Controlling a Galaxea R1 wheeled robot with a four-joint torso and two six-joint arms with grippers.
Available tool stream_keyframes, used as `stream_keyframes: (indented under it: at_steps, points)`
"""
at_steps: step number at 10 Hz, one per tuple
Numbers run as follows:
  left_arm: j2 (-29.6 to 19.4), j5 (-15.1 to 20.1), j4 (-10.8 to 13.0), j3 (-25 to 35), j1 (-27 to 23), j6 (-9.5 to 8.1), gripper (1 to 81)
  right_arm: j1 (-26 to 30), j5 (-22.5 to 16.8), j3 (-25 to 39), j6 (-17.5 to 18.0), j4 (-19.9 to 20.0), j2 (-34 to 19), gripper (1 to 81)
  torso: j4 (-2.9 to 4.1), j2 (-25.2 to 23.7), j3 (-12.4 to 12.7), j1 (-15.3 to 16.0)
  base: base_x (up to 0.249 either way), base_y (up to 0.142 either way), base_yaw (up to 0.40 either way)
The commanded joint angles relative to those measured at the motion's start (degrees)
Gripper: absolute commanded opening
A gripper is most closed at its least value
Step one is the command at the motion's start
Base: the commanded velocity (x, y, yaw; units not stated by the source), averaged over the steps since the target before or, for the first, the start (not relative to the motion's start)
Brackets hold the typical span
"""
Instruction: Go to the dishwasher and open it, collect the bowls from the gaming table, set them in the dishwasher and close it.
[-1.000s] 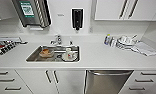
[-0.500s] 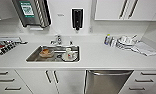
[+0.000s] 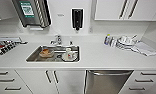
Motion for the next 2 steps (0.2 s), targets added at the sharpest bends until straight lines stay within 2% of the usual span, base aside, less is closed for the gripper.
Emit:
stream_keyframes:
  at_steps: [1,2]
  points:
    - [-0.45,1.44,0.70,0.36,-0.81,0.25,81.1,-1.51,-6.61,2.43,-9.39,11.77,-1.45,81.1,0.00,0.00,-0.02,0.00,0.000,0.000,0.000]
    - [-0.35,1.35,0.62,0.54,-0.81,0.16,81.1,-1.87,-7.06,2.43,-9.66,12.39,-1.27,81.1,0.00,0.00,0.00,0.00,0.000,0.000,0.000]
